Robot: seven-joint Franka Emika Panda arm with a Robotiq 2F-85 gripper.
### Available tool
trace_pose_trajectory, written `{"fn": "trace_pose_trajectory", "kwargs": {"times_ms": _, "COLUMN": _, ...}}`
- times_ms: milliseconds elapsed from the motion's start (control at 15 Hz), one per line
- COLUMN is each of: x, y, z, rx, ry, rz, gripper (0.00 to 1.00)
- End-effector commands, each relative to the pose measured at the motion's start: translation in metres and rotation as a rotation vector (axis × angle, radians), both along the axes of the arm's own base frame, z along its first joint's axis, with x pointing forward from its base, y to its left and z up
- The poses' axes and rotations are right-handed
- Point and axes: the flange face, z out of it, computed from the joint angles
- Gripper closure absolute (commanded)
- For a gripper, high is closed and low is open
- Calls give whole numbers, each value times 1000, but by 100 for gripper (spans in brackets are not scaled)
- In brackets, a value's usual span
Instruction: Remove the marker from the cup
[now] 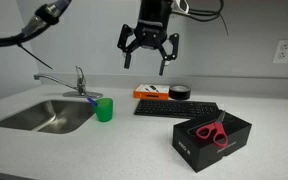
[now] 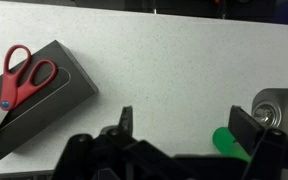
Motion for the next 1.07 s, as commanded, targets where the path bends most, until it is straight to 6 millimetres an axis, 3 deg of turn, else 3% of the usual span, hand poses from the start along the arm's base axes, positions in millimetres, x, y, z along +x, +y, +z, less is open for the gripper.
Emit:
{"fn": "trace_pose_trajectory", "kwargs": {"times_ms": 0, "x": 0, "y": 0, "z": 0, "rx": 1, "ry": 1, "rz": 0, "gripper": 0}}
{"fn": "trace_pose_trajectory", "kwargs": {"times_ms": 133, "x": 2, "y": 6, "z": -1, "rx": -6, "ry": -10, "rz": -12, "gripper": 0}}
{"fn": "trace_pose_trajectory", "kwargs": {"times_ms": 267, "x": 6, "y": 27, "z": -5, "rx": -18, "ry": -23, "rz": -9, "gripper": 0}}
{"fn": "trace_pose_trajectory", "kwargs": {"times_ms": 733, "x": 19, "y": 144, "z": -27, "rx": -62, "ry": -129, "rz": 12, "gripper": 0}}
{"fn": "trace_pose_trajectory", "kwargs": {"times_ms": 1000, "x": 15, "y": 182, "z": -25, "rx": -32, "ry": -190, "rz": -8, "gripper": 0}}
